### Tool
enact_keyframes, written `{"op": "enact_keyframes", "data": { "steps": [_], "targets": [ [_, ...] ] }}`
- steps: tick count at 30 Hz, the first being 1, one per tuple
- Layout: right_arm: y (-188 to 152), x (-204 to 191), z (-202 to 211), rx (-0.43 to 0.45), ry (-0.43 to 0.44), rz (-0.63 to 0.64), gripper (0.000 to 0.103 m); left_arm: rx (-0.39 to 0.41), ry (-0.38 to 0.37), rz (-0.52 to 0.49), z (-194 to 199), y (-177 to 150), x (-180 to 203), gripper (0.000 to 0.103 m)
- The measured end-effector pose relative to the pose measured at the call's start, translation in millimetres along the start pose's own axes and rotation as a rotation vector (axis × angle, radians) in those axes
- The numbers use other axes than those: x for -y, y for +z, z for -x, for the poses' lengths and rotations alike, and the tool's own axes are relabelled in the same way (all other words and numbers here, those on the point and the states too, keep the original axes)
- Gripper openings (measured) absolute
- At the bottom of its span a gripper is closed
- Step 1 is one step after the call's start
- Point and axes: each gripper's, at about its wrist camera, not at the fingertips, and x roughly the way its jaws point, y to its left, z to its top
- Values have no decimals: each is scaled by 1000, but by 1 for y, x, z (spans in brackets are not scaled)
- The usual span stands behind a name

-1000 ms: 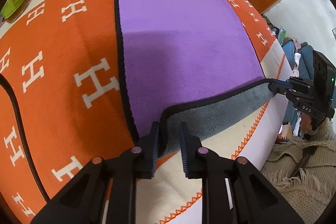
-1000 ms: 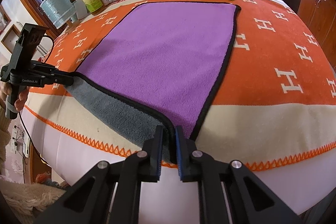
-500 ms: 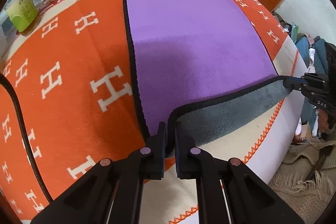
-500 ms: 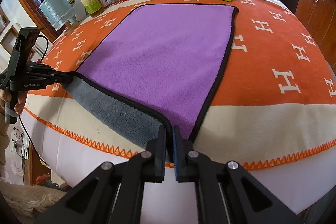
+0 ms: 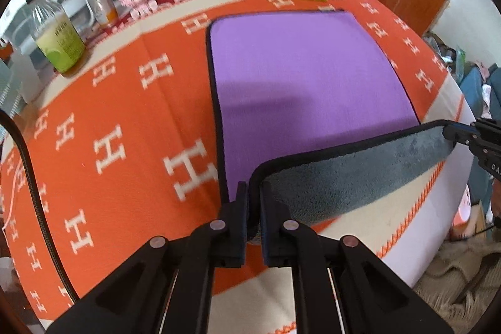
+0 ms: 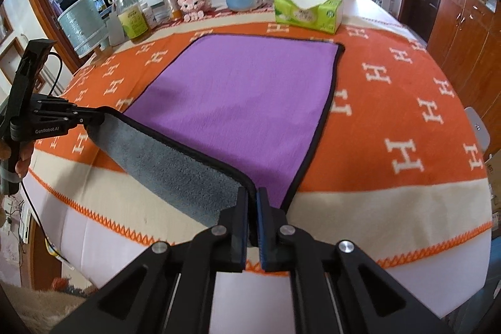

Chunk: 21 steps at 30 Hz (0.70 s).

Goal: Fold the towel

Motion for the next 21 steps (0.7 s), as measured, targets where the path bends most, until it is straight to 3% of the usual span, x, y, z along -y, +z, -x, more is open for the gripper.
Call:
{"op": "enact_keyframes", "data": {
  "steps": [7, 16, 21],
  "targets": [
    [34, 9, 4, 64, -47, -4, 4, 81, 60, 45, 5, 40, -4, 5],
    [106, 37, -3, 147, -95, -52, 4, 182, 134, 83, 1, 115, -13, 5],
    [139, 55, -21, 148, -102, -93, 4, 190, 179, 104, -17, 146, -19, 5]
  ]
}}
